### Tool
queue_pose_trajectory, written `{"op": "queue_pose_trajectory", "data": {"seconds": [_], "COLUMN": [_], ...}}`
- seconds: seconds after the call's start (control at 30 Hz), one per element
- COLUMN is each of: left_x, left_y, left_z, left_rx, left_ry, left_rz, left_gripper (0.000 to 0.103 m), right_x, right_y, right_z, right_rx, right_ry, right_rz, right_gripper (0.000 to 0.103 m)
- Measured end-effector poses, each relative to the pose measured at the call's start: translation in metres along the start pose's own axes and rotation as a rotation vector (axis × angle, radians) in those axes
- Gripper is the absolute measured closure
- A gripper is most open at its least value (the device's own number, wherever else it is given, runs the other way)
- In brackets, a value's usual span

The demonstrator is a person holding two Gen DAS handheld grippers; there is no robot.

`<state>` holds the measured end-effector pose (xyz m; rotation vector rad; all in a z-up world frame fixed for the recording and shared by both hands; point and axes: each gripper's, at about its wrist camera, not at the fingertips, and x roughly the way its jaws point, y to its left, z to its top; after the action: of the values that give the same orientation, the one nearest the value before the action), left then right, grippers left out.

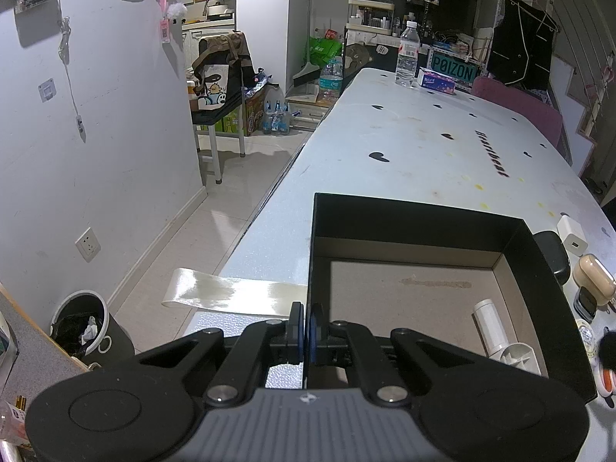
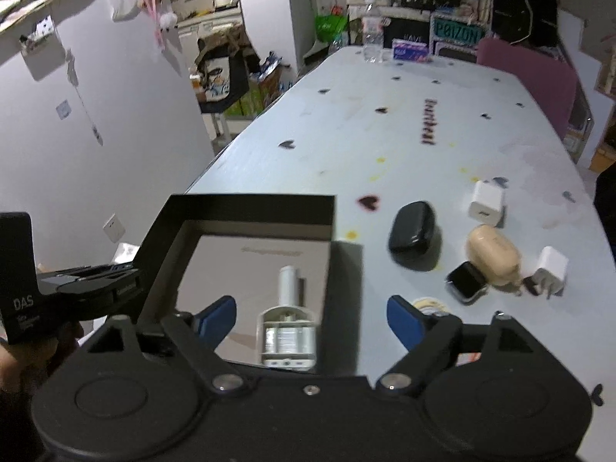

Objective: Organize rigid objects
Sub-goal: 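Move the right gripper to the orange-handled scissors and grasp them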

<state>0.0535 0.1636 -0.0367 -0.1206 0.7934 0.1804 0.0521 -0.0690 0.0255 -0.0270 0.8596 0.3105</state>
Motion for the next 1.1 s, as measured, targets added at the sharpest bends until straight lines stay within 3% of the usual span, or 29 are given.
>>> {"op": "queue_pose_trajectory", "data": {"seconds": [0.23,0.53,0.9,0.97,1.03,1.1], "left_x": [0.000,0.000,0.000,0.000,0.000,0.000], "left_y": [0.000,0.000,0.000,-0.001,-0.001,-0.001], "left_z": [0.000,0.000,-0.001,-0.001,-0.001,-0.001], "left_rx": [0.001,0.001,0.001,0.001,0.001,0.001], "left_ry": [0.000,0.000,0.000,0.000,0.000,0.000], "left_rz": [0.000,0.001,0.001,0.001,0.000,0.001], "left_gripper": [0.100,0.100,0.100,0.100,0.100,0.100], "right_x": [-0.022,-0.018,0.020,0.027,0.035,0.045], "right_y": [-0.040,-0.100,-0.137,-0.140,-0.144,-0.148], "right_z": [-0.006,-0.022,-0.037,-0.039,-0.040,-0.041], "right_rx": [0.022,0.135,0.252,0.263,0.268,0.279], "right_ry": [-0.076,-0.091,0.031,0.063,0.109,0.163], "right_rz": [-0.067,-0.162,-0.199,-0.198,-0.191,-0.190], "right_gripper": [0.007,0.004,0.005,0.010,0.027,0.036]}}
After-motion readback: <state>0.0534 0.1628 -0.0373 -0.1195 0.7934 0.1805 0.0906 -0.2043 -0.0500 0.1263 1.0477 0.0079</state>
